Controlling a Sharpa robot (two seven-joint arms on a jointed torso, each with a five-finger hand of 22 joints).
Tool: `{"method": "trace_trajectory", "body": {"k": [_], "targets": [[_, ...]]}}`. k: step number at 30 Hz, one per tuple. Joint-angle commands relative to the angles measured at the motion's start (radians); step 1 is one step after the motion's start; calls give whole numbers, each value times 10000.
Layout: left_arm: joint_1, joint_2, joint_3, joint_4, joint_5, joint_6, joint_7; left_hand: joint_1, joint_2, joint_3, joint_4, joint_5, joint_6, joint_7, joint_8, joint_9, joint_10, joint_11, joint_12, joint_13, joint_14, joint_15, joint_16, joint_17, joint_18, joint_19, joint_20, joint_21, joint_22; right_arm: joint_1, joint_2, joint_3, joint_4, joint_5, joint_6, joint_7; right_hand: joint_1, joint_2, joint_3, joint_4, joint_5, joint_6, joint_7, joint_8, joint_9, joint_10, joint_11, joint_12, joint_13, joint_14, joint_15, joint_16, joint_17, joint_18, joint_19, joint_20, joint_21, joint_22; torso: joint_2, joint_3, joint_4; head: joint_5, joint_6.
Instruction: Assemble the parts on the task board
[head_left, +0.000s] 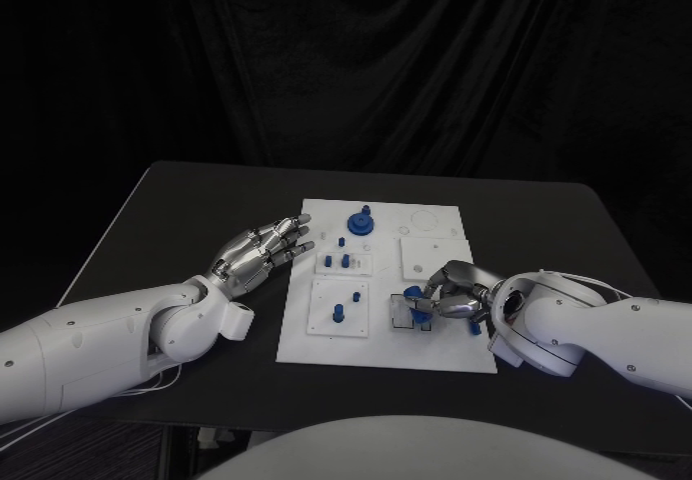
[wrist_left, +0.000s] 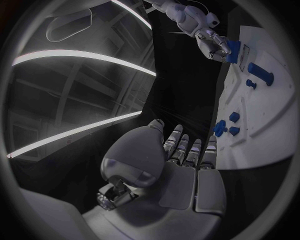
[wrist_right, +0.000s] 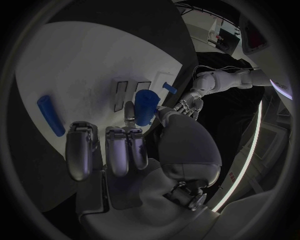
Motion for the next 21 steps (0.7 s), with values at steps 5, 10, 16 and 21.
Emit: {"method": "trace_trajectory", "body": {"k": [5, 10, 16, 21], "targets": [[-14, 20, 10, 11, 39, 138, 97, 105, 33, 58, -6, 42, -46, 23, 29, -2, 20, 80, 39, 10, 9, 39, 14, 9, 102, 13, 63, 15, -8, -22, -7, 3, -4, 75, 179, -143, -73, -9, -18, -60, -31, 32, 51, -50, -7, 1027, 53, 27, 2629, 1051, 37, 25, 2634, 7, 434, 58, -63, 2213, 2, 5, 1, -2, -2], [-42, 99, 10, -66, 38, 206, 72, 142, 34, 104, -20, 76, -60, 28, 27, -4, 25, 89, 43, 10, 3, 38, 5, 7, 103, 9, 63, 11, -21, -45, 195, 3, -227, 79, -103, 120, -458, 344, -742, 202, -1362, -96, 162, -402, -276, 1027, 153, 27, 2629, 1051, 124, 25, 2634, 78, 286, 142, -345, 2116, 1, 1, 8, 0, -2], [-53, 102, 10, -71, 38, 217, 73, 170, 35, 141, -32, 91, -67, 31, 26, -5, 25, 95, 44, 10, 0, 37, 0, 6, 103, 4, 62, 7, -32, -45, 222, 3, -259, 79, 1, 54, -1119, 545, -1286, 228, -2617, -90, 194, -511, -415, 1027, 186, 27, 2629, 1051, 155, 25, 2634, 110, 226, 176, -471, 2074, 6, -3, 7, 3, -2], [-60, 90, 10, -72, 38, 222, 64, 170, 35, 141, -32, 91, -67, 31, 26, -5, 25, 95, 44, 10, 0, 37, 0, 6, 103, 4, 62, 7, -32, -46, 242, 3, -279, 79, -11, 81, -1685, 695, -1797, 239, -3564, -88, 215, -557, -499, 1027, 207, 27, 2629, 1051, 174, 25, 2634, 132, 184, 197, -566, 2045, 0, -12, 2, 23, -2]]}}
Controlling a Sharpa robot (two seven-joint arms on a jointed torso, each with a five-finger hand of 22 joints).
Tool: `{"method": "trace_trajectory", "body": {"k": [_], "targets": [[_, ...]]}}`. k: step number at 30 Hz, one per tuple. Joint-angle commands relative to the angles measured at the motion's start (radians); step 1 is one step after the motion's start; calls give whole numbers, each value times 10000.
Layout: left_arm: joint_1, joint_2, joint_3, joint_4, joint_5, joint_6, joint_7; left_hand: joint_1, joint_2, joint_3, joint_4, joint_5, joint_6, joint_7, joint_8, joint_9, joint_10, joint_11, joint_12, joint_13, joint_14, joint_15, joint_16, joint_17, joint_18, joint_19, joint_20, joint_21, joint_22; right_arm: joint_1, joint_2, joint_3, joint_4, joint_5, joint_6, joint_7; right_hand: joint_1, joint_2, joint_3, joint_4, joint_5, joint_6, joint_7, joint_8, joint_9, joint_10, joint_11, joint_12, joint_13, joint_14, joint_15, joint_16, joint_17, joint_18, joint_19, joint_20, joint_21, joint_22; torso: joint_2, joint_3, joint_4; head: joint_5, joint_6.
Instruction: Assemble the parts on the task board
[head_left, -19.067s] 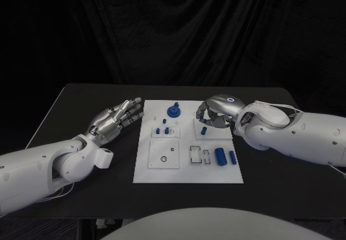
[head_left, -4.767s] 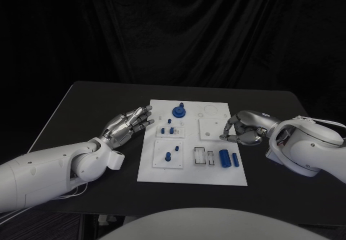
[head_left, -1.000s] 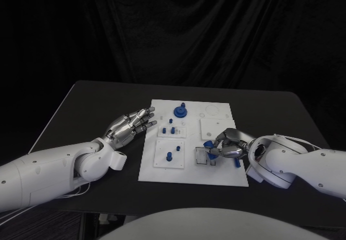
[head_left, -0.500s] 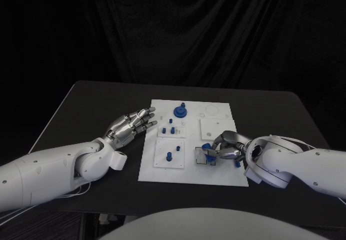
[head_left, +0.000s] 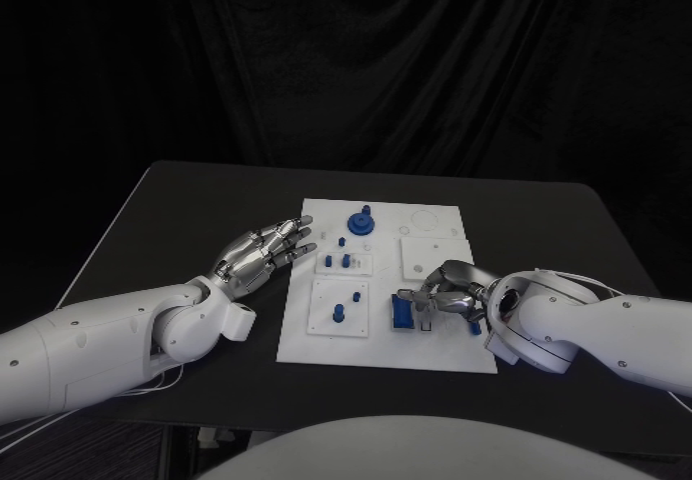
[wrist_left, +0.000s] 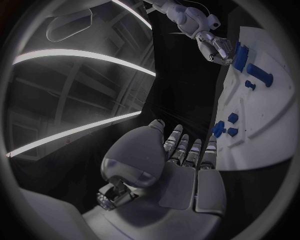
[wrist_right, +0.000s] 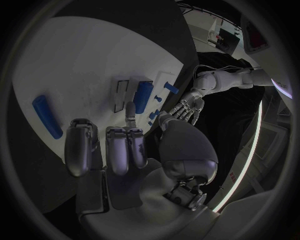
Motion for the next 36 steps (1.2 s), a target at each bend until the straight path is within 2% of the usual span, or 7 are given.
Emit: {"method": "trace_trajectory", "body": {"k": [1, 15, 24, 31, 33, 34, 36], "targets": [[-18, 5, 10, 15, 38, 151, 83, 125, -22, 44, -10, 58, -68, 32, 26, -5, -10, 63, 43, 12, 0, 36, 2, 8, 104, 5, 62, 7, -7, -24, 10, 1, -9, 11, -53, 42, -299, 4, -299, -2, 82, 38, 57, -51, -31, 1043, 52, 27, 2631, 1023, 71, 25, 2634, 132, 181, 54, -55, 2036, -4, -10, -6, 18, -2], [-42, 11, 10, 6, 38, 162, 68, 136, -23, 58, -15, 64, -70, 33, 26, -6, -9, 66, 46, 12, -1, 37, 2, 8, 103, 0, 62, 4, -18, -25, -81, -1, 43, 11, -389, 392, -12, 207, -757, -36, 773, 111, 38, -17, -72, 1043, 33, 27, 2631, 1023, 61, 25, 2634, 134, 185, 42, -66, 2037, -1, 11, -10, 33, -2], [-49, -28, 10, 19, 39, 138, 58, 152, -26, 78, -24, 71, -72, 34, 26, -6, -10, 67, 42, 11, -2, 37, 1, 7, 103, 0, 61, 3, -18, -21, -572, -3, 408, -519, -906, 658, 1789, 291, -924, -252, 2981, 201, -40, 98, -102, 1043, -44, 27, 2631, 1023, -3, 25, 2634, 113, 238, -22, 12, 2068, 0, 6, -22, 19, -2], [-50, -75, 10, 52, 40, 78, 47, 176, -32, 106, -39, 84, -48, 35, 32, -2, -4, 66, 66, 14, 3, 35, 13, 10, 104, 6, 60, 6, -7, 11, -1316, -1, 867, -1544, -946, 204, 2300, 171, -988, -273, 4029, 176, -40, 56, -168, 1043, -49, 27, 2631, 1023, -12, 25, 2634, 100, 264, -33, 54, 2083, -3, 9, -13, -25, -2], [-50, -88, 10, 61, 40, 60, 43, 183, -33, 114, -44, 88, -41, 33, 35, -1, -1, 65, 76, 15, 3, 35, 14, 10, 104, 8, 59, 7, -6, 22, -1556, -2, 961, -2043, -928, 40, 2509, 63, -987, -312, 4695, 214, -62, 67, -180, 1043, -67, 27, 2631, 1023, -26, 25, 2634, 84, 298, -44, 119, 2106, -2, 10, -14, -18, -2], [-50, -91, 10, 65, 40, 56, 42, 183, -33, 114, -44, 88, -41, 33, 35, -1, -1, 65, 76, 15, 3, 35, 14, 10, 104, 8, 59, 7, -6, 24, -1632, -3, 983, -2216, -931, -13, 2768, -106, -928, -430, 5695, 309, -126, 168, -120, 1043, -122, 27, 2631, 1023, -75, 25, 2634, 58, 353, -76, 224, 2143, -2, 9, -13, -14, -2], [-51, -99, 10, 76, 40, 46, 39, 183, -33, 114, -44, 88, -41, 33, 35, -1, -1, 65, 76, 15, 3, 35, 14, 10, 104, 8, 59, 7, -6, 29, -1851, -7, 1038, -2711, -926, -185, 2913, -259, -882, -462, 6493, 360, -188, 315, -5, 1043, -182, 27, 2631, 1023, -125, 25, 2634, 28, 415, -124, 340, 2183, -3, 6, -16, 8, -2]]}}
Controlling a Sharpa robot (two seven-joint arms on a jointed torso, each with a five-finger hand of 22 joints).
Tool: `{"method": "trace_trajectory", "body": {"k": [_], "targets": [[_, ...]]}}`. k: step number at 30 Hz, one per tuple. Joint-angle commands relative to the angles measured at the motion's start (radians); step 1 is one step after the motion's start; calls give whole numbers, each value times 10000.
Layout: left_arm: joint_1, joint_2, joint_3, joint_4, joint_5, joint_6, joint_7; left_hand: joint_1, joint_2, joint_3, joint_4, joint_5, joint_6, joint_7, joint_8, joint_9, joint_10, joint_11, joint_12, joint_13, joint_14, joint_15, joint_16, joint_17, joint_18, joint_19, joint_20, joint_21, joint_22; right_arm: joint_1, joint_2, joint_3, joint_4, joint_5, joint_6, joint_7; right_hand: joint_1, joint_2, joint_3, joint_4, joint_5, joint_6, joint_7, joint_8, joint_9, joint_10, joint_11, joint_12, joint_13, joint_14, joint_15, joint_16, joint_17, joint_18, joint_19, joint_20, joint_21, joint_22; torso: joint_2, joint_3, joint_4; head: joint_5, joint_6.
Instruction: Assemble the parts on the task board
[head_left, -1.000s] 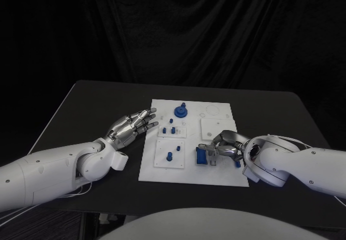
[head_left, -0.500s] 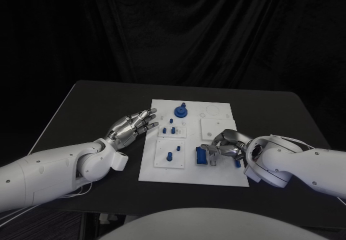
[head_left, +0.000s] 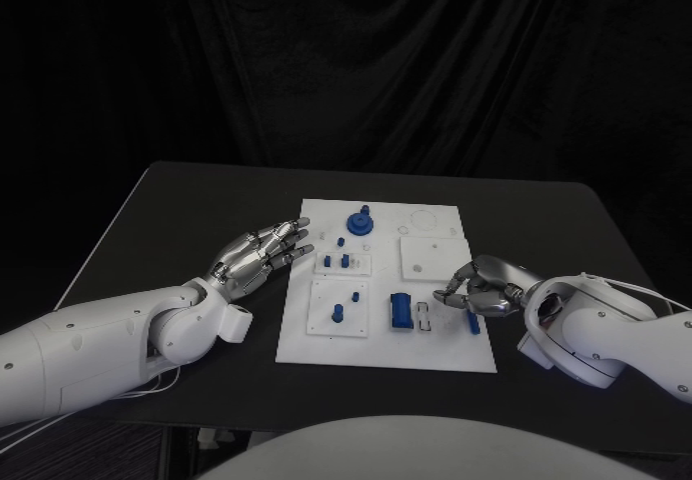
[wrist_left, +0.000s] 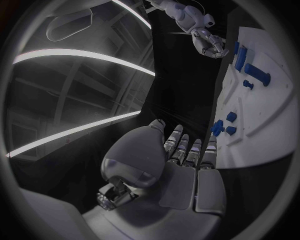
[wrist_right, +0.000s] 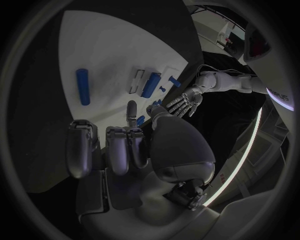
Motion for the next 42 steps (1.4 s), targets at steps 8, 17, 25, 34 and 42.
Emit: {"method": "trace_trajectory", "body": {"k": [8, 17, 25, 34, 42], "targets": [[-14, -6, 8, 55, 40, -6, 61, 149, -44, 103, -19, 78, 44, -6, 52, 7, 18, 66, 74, 14, 18, 32, 39, 15, 107, 22, 59, 13, 15, 16, -610, -38, 174, -3090, 217, -1674, 116, -232, -12, 40, 643, 9, -57, 280, 271, 1049, -106, 27, 2634, 1065, -119, 25, 2634, -2, 493, -141, 187, 2222, -11, -37, 20, -90, -2], [-15, 41, 8, 35, 40, 30, 47, 192, -52, 148, -52, 113, 62, 6, 61, 10, 33, 80, 85, 15, 24, 30, 44, 16, 110, 28, 61, 15, 11, 0, -601, -70, 74, -4053, 1000, -2455, 181, -331, 2, 90, 784, -100, -93, 485, 511, 1049, -142, 27, 2634, 1065, -153, 25, 2634, 21, 455, -176, 104, 2191, -1, -3, 7, -190, -2], [-17, 64, 8, -1, 39, 50, 35, 206, -52, 165, -63, 124, 59, 9, 61, 10, 35, 84, 88, 15, 25, 28, 45, 16, 110, 27, 61, 14, 6, -13, -485, -75, 5, -4207, 1339, -2638, 34, -246, -33, 320, 209, -302, -53, 552, 669, 1049, -110, 27, 2634, 1065, -133, 25, 2634, 50, 394, -167, -20, 2147, 1, 10, -12, -197, -2], [-20, 74, 8, -22, 39, 79, 19, 227, -51, 191, -81, 136, 52, 15, 61, 9, 36, 92, 81, 13, 23, 25, 41, 15, 112, 29, 61, 14, 5, -69, -340, -76, -101, -4232, 1600, -2727, -41, -192, -65, 359, -207, -382, -15, 480, 653, 1049, -78, 27, 2634, 1065, -109, 25, 2634, 52, 390, -150, -33, 2144, -2, -3, 15, -217, -2], [-23, 84, 8, -36, 39, 115, -9, 236, -50, 202, -88, 138, 42, 17, 58, 7, 36, 95, 79, 13, 20, 23, 35, 14, 112, 24, 61, 11, -7, -176, -227, -76, -160, -4236, 1640, -2775, -165, -95, -120, 364, -689, -430, 64, 227, 459, 1049, -8, 27, 2634, 1065, -52, 25, 2634, 51, 392, -102, -38, 2145, -6, -10, 21, -225, -2]]}}
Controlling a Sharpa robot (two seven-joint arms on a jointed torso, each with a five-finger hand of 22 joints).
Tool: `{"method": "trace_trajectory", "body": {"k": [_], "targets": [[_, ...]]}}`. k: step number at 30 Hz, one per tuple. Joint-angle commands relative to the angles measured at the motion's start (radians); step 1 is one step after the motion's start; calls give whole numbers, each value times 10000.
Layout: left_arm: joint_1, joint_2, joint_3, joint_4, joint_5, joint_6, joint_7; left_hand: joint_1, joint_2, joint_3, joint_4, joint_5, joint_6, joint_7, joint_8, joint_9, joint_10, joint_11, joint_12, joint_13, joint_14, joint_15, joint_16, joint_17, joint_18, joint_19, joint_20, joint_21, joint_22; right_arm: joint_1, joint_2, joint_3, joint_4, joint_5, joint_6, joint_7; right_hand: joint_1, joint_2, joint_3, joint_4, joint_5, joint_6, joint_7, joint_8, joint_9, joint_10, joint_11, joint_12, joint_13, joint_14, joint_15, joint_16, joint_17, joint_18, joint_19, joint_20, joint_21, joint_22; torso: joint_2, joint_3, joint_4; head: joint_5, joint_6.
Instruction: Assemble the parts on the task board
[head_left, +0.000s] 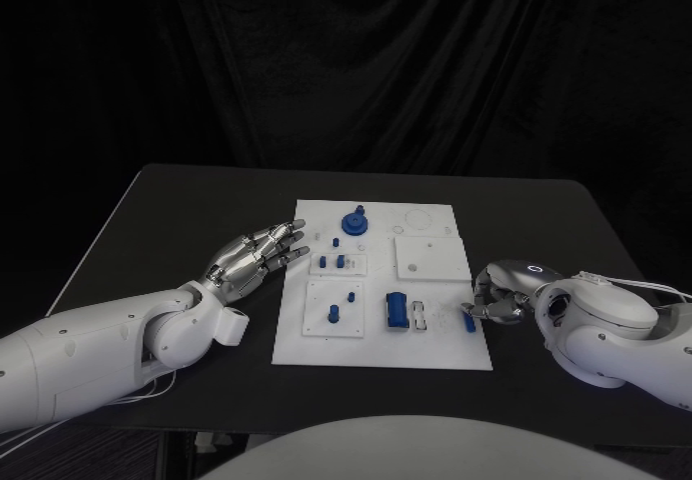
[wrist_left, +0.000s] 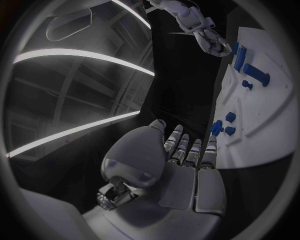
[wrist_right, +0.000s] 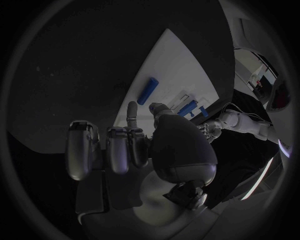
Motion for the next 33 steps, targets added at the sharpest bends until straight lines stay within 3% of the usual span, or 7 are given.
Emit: {"method": "trace_trajectory", "body": {"k": [1, 14, 21, 23, 24, 25, 33], "targets": [[-19, 26, 11, 9, 38, 123, 54, 92, 16, 50, 8, 33, 41, 17, 58, 7, 5, 65, 43, 9, 20, 23, 35, 8, 112, 24, 61, 11, -10, -61, 38, -1, -19, -138, 210, -275, -116, -6, -37, 54, -83, -52, 16, -71, -43, 1077, 66, 27, 2628, 1068, 28, 25, 2635, 50, 390, 38, -54, 2146, -5, -12, 7, -11, -2], [-42, 28, 11, 27, 37, 168, 15, 134, 24, 121, -27, 35, 6, 40, 49, 0, -8, 96, 10, 3, 4, 16, 13, 3, 113, 12, 60, 2, -34, -407, 163, 0, -126, -139, 283, -352, 96, -17, 19, -54, 7, 19, 17, -218, -186, 1077, 73, 27, 2628, 1068, 40, 25, 2635, 59, 373, 60, -89, 2136, -8, -9, -2, -5, -2], [-55, 23, 11, 12, 37, 180, -29, 138, 22, 128, -31, 33, 0, 43, 47, -1, -9, 100, 12, 3, 3, 16, 11, 2, 113, 9, 60, 0, -41, -585, 275, 1, -204, -139, 14, -208, 1450, -44, 659, -884, 1094, 228, -76, -324, -332, 1077, -16, 27, 2628, 1068, -34, 25, 2635, 63, 366, 3, -105, 2135, -4, -7, 0, 7, -2], [-58, 24, 11, 10, 37, 185, -40, 138, 22, 128, -31, 33, 0, 43, 47, -1, -9, 100, 12, 3, 3, 16, 11, 2, 113, 9, 60, 0, -41, -602, 292, 2, -213, -139, -48, -182, 1656, -75, 870, -1049, 645, 236, -74, -351, -356, 1077, -20, 27, 2628, 1068, -37, 25, 2635, 64, 364, -12, -111, 2133, -7, -8, -5, 12, -2], [-60, 24, 11, 10, 37, 188, -45, 146, 18, 145, -40, 26, -13, 53, 44, -3, -13, 110, 1, 2, -2, 14, 4, 1, 114, 7, 60, -2, -44, -607, 298, 2, -215, -139, -85, -169, 1844, -129, 1242, -1201, -125, 253, -80, -389, -390, 1077, -26, 27, 2628, 1068, -46, 25, 2635, 63, 364, -19, -110, 2134, -6, -8, -7, 16, -2], [-61, 25, 11, 10, 37, 191, -50, 146, 18, 145, -40, 26, -13, 53, 44, -3, -13, 110, 1, 2, -2, 14, 4, 1, 114, 7, 60, -2, -44, -613, 303, 2, -214, -139, -138, -151, 1807, -232, 1572, -1220, -362, 273, -64, -422, -425, 1077, -7, 27, 2628, 1068, -32, 25, 2635, 63, 364, -12, -116, 2133, -5, -6, -8, 24, -2], [-72, 7, 11, 10, 37, 198, -66, 146, 18, 145, -40, 26, -13, 53, 44, -3, -13, 110, 1, 2, -2, 14, 4, 1, 114, 7, 60, -2, -44, -628, 218, 14, 11, -52, -810, 5, 1761, -491, 2430, -1454, -285, 391, -78, -346, -391, 1077, -17, 27, 2628, 1068, -37, 25, 2635, 41, 412, -9, -28, 2165, 0, -3, -2, 30, -2]]}}
